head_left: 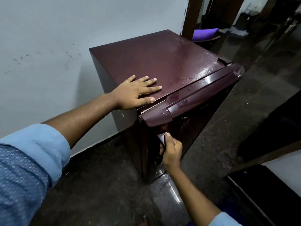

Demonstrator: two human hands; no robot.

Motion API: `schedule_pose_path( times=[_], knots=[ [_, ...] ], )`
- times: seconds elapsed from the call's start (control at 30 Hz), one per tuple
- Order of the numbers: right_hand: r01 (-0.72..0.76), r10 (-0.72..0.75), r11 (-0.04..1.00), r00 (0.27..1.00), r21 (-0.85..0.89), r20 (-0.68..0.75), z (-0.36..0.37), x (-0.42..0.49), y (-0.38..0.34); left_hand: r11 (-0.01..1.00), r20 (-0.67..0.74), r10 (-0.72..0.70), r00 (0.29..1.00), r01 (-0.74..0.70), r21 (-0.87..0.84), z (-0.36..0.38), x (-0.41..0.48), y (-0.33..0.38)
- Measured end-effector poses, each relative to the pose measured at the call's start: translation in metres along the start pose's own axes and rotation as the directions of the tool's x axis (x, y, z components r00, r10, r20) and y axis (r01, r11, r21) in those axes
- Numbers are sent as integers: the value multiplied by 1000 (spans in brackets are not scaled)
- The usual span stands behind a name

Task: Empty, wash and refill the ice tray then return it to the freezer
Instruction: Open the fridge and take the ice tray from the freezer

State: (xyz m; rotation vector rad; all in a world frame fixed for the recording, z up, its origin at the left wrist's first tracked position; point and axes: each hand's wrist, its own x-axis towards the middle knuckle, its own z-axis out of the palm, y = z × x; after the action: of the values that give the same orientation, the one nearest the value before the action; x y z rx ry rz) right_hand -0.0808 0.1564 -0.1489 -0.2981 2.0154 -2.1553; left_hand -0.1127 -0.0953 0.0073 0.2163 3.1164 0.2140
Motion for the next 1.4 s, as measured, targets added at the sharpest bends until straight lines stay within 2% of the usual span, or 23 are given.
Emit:
schedule_pose_path(
  times=[0.13,0.93,1.23,1.4],
  knots=[
    [7,-7,1000,1000,-1,-29,2,0,1,1000,-22,2,1000,-2,-12,3,0,-2],
    [59,-58,998,997,-21,60,-24,-7,5,1000,-28,-23,999,22,-15,2,-3,1],
    [24,-21,999,996,-45,83,-40,-13,-3,998,27,-53,998,53,19,-3,-6,8],
    [5,2,999,985,-40,175,-64,-19,-6,993,77,-119,990,118,20,-3,-12,19]
  ],
)
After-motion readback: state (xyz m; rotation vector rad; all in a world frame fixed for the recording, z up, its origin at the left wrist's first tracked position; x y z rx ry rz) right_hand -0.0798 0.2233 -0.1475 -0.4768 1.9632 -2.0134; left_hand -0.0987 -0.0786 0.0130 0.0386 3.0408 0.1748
